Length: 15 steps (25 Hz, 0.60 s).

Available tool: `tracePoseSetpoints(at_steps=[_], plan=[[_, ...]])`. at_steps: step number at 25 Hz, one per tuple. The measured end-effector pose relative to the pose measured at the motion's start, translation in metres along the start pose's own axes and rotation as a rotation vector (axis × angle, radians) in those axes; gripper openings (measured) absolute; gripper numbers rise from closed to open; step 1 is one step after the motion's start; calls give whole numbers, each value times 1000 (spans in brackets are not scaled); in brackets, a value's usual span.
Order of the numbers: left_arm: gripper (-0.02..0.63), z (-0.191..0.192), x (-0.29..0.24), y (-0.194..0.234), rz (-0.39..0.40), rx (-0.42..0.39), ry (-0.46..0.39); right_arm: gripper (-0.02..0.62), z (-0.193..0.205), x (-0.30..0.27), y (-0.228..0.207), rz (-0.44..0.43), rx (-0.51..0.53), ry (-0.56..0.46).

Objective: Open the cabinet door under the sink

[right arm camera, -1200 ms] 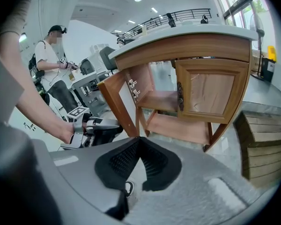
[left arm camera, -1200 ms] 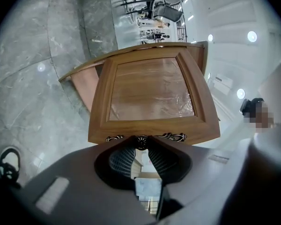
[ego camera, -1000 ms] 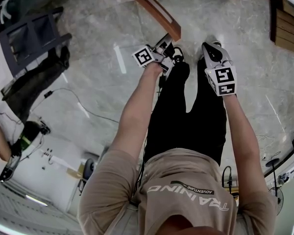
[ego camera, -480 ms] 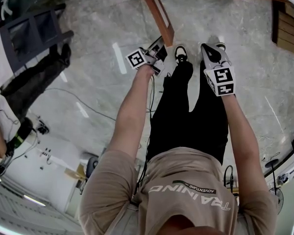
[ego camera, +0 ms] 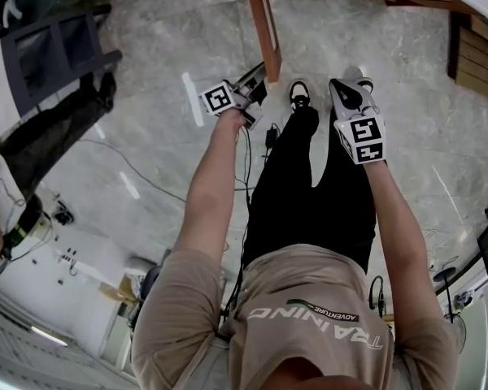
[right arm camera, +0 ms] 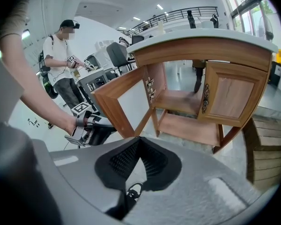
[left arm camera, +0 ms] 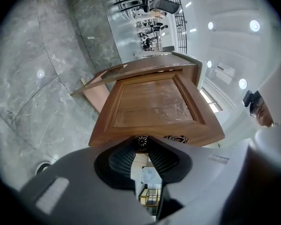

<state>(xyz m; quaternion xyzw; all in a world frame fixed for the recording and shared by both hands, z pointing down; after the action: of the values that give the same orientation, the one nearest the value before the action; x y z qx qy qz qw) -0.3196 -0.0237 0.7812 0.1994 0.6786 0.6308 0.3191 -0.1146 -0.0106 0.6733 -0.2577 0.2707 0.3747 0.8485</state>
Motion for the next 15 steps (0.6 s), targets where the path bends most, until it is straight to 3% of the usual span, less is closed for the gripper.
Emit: tracePoseSetpoints(at_steps=[9,10,13,15], plan=[[95,-14,11,-2,-19,14,77,2,-9,1,4,-8,32,14],[95,-16,12,-2,-34,-14,88,2,-11,3,4,-5,28,10],[98,-28,25,9,-175,-262,130,2,-19,10,4,11,10,-11],[98,-26,29,8,-186,-323,132,2,-23,16,3,23,-2,-22]])
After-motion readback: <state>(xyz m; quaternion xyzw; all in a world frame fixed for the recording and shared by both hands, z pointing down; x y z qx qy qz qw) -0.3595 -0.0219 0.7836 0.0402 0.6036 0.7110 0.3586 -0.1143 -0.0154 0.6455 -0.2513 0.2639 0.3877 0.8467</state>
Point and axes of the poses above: the fingertips, and each gripper's own axes: x backward along the fingers, y to its left, z out of its underside, the point moved 4 cm from there along x, backward along the fingers, and after that the axes turned 5 degrees about -y, right-handed, at the moved point
